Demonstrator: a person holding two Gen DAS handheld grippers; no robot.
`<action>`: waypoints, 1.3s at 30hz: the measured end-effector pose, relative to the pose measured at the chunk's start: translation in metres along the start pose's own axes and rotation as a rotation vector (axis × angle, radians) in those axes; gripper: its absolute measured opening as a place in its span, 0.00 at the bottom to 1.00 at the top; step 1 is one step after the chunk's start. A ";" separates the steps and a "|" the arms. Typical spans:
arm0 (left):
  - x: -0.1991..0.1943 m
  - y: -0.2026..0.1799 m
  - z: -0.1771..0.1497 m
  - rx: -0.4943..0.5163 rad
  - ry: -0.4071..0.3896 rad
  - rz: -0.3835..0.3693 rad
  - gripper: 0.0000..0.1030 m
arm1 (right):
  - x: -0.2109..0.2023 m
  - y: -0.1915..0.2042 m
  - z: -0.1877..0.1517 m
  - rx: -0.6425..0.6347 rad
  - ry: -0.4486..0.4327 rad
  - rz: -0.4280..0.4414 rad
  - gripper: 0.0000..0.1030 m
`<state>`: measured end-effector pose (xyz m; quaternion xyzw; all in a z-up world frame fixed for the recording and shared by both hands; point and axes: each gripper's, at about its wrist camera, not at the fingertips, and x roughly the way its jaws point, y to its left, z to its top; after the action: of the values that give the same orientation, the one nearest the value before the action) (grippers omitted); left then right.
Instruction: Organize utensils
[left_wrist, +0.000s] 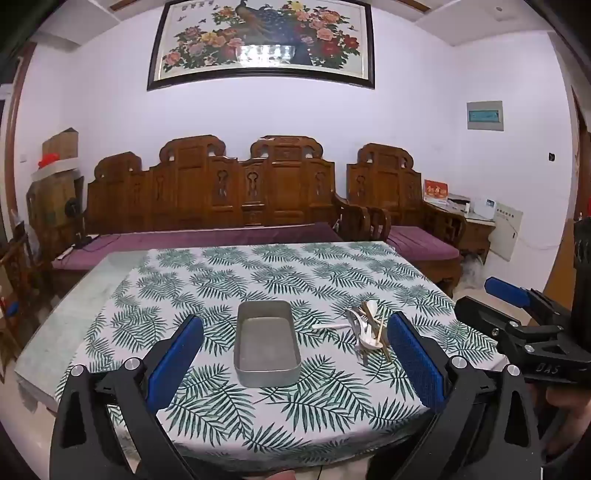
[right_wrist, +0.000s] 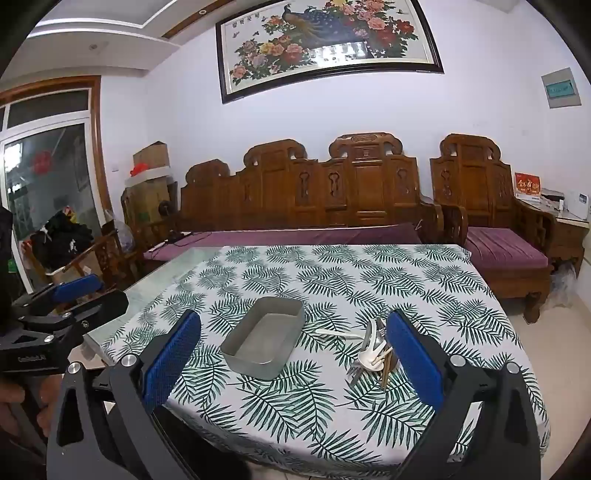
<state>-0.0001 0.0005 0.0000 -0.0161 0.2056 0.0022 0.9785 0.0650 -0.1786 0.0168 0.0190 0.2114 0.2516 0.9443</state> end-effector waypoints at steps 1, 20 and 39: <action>0.000 0.000 0.000 0.001 0.000 -0.001 0.94 | 0.000 0.000 0.000 0.005 0.001 0.001 0.98; 0.003 0.001 -0.004 0.012 -0.002 0.011 0.94 | 0.000 0.000 0.000 0.008 0.002 0.004 0.98; -0.001 -0.003 0.001 0.016 -0.008 0.015 0.94 | 0.000 0.000 0.000 0.009 0.001 0.005 0.98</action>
<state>-0.0003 -0.0020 0.0016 -0.0067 0.2019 0.0079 0.9794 0.0649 -0.1785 0.0172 0.0238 0.2129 0.2530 0.9434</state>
